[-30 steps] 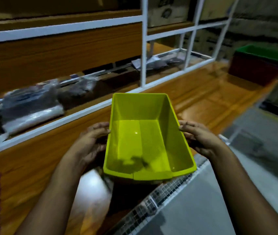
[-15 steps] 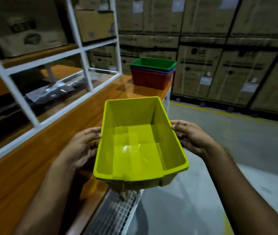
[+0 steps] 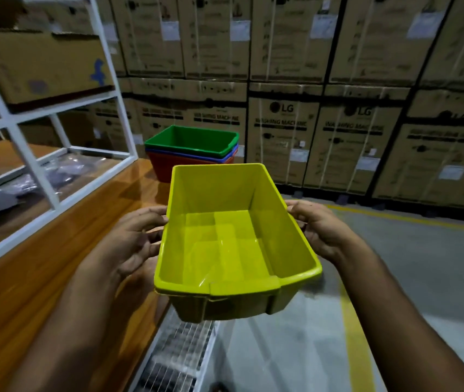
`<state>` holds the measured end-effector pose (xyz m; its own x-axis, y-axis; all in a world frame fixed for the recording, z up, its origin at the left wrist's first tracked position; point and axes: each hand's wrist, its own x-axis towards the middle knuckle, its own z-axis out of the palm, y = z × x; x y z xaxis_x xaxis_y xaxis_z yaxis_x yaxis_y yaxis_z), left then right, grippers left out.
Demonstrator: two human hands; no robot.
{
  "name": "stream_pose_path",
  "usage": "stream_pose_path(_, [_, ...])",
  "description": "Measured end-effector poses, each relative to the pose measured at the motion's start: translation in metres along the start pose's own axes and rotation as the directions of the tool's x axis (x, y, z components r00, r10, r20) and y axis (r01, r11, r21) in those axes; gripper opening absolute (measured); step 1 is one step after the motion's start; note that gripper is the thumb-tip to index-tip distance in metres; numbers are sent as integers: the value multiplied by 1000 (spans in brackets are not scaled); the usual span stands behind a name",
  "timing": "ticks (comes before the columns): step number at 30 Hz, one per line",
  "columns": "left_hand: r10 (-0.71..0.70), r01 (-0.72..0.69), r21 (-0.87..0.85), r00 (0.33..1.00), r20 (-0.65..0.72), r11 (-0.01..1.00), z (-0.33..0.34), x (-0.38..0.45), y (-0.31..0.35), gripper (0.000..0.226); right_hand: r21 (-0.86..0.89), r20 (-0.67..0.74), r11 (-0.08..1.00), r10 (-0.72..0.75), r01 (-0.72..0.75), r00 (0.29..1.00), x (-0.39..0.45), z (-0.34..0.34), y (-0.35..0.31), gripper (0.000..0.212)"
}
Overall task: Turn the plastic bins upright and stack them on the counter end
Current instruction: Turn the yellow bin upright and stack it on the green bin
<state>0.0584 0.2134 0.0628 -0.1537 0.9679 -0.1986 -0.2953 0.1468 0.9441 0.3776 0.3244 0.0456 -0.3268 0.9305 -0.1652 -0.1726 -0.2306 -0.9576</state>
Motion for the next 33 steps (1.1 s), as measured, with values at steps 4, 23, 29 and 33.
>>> stream_pose_path(4, [55,-55,12,997,46,998,21,89,38,25,-1,-7,998,-65,65,998,86,-15,-46,33])
stream_pose_path(23, [258,-282,-16,896,-361,959,29,378,136,12,-6,395,1000,9,-7,919,498,9,-164,31])
stream_pose_path(29, [273,-328,35,715,-643,944,51,427,147,17,-183,623,983,120,-6,773,608,54,-196,33])
stream_pose_path(33, [268,-349,53,605,-750,936,62,434,152,9,-160,781,984,174,-77,600,636,78,-215,41])
